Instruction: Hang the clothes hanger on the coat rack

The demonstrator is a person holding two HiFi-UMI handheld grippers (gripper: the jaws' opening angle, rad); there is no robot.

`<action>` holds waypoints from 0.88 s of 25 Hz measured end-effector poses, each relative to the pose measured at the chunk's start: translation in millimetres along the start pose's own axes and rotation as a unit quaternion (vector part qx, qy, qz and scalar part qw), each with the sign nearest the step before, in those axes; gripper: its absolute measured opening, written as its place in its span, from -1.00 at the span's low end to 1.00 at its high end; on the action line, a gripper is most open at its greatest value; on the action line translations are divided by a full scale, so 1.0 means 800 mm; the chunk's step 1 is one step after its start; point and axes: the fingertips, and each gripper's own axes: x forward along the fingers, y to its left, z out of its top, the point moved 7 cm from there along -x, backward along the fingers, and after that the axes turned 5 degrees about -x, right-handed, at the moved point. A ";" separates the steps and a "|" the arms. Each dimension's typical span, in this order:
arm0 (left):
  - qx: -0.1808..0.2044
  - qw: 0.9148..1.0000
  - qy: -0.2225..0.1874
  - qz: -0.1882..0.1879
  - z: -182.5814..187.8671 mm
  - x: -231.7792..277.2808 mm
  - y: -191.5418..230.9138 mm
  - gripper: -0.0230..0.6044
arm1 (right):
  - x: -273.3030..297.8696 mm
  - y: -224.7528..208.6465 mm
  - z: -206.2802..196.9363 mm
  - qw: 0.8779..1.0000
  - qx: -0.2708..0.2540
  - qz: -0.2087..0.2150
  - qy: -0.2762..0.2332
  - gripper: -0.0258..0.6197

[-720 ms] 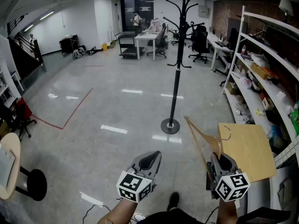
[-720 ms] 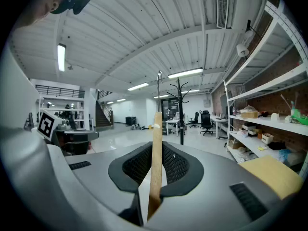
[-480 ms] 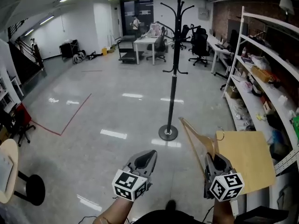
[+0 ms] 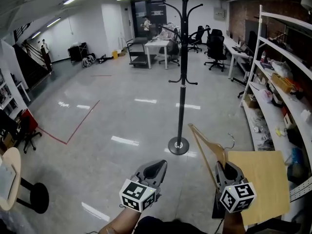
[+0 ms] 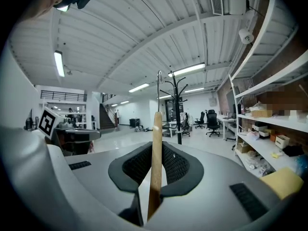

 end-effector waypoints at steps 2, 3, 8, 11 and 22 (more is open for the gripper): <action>0.001 1.000 0.009 0.002 -0.001 0.013 0.004 -0.93 | 0.010 -0.008 -0.002 1.000 -0.001 0.002 0.007 -0.74; 0.001 1.000 0.012 0.003 0.000 0.019 0.008 -0.93 | 0.017 -0.011 -0.003 1.000 -0.002 0.003 0.008 -0.74; -0.002 1.000 0.015 -0.011 0.001 0.078 0.039 -0.93 | 0.068 -0.036 -0.006 1.000 0.000 -0.006 0.018 -0.74; -0.007 1.000 0.011 -0.019 0.003 0.111 0.070 -0.93 | 0.101 -0.043 -0.001 1.000 -0.007 -0.016 0.025 -0.74; 0.001 0.999 -0.011 -0.044 0.051 0.206 0.204 -0.93 | 0.251 -0.050 0.041 0.999 -0.029 -0.032 0.032 -0.74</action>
